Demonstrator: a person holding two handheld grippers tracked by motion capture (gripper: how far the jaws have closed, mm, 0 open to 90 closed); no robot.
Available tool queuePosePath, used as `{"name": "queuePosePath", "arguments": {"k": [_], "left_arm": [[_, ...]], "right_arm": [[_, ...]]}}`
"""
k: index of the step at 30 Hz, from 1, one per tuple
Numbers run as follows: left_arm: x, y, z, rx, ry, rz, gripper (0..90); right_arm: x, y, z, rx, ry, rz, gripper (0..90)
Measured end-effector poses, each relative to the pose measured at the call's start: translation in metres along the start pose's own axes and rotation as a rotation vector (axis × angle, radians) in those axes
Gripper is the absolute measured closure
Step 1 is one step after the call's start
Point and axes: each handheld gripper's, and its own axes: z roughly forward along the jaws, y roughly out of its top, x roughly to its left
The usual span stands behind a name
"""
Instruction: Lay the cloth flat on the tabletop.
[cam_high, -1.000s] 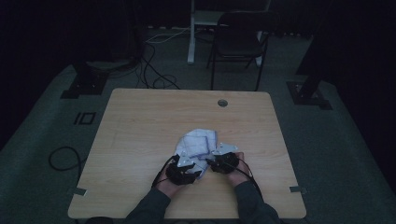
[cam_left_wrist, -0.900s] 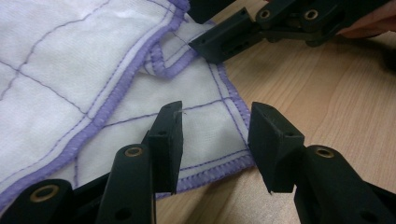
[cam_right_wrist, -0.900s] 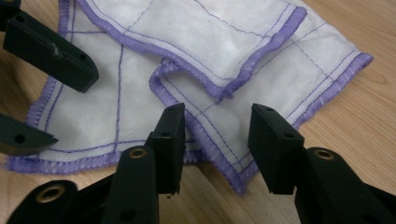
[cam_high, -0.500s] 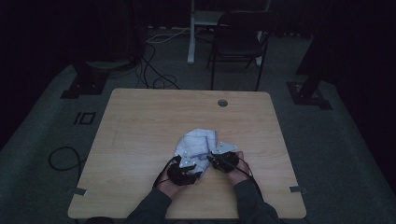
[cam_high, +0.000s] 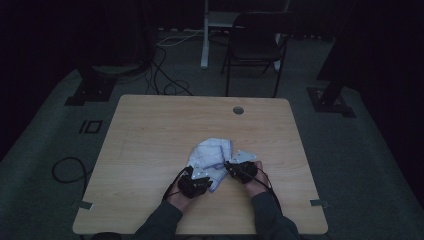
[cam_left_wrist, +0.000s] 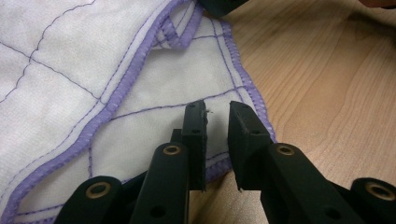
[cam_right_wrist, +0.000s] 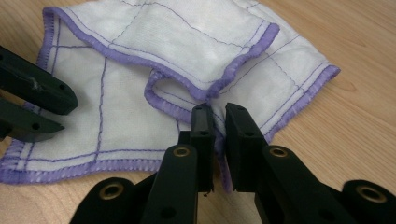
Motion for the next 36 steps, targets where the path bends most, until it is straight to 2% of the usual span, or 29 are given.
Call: {"name": "queuePosePath", "arguments": {"k": [10, 21, 25, 36], "left_arm": [[0.003, -0.002, -0.003, 0.001, -0.012, 0.004, 80.1], [0.01, -0.007, -0.01, 0.011, 0.001, 0.015, 80.4], [0.015, -0.01, -0.014, 0.015, 0.007, 0.008, 80.7], [0.025, -0.016, -0.022, 0.022, 0.031, -0.011, 80.9]], "right_arm": [[-0.001, 0.002, -0.006, -0.019, -0.017, 0.002, 84.6], [-0.004, 0.003, -0.014, -0.042, -0.032, 0.022, 85.1], [-0.008, 0.003, -0.016, -0.05, -0.034, 0.041, 85.2], [-0.014, 0.005, -0.024, -0.06, -0.064, 0.042, 85.3]]}}
